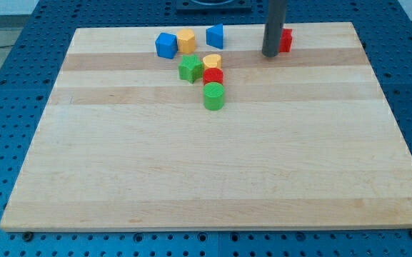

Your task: Place red star right diagonally towards green circle

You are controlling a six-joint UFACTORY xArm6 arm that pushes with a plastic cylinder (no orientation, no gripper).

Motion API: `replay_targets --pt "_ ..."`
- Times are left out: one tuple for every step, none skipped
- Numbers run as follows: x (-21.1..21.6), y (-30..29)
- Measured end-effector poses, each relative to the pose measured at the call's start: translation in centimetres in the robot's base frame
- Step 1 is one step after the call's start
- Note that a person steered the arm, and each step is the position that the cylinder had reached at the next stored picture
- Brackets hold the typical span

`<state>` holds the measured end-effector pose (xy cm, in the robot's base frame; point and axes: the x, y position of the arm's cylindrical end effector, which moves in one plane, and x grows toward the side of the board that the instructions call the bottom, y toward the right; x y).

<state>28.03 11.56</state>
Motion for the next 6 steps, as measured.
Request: replay_targets --pt "0.2 -4.3" --pt "-1.9 -5.2" --pt "-4.3 -3.6" --pt "-5.2 -2.3" --pt "-4.7 -0.7" --pt "-4.7 2.2"
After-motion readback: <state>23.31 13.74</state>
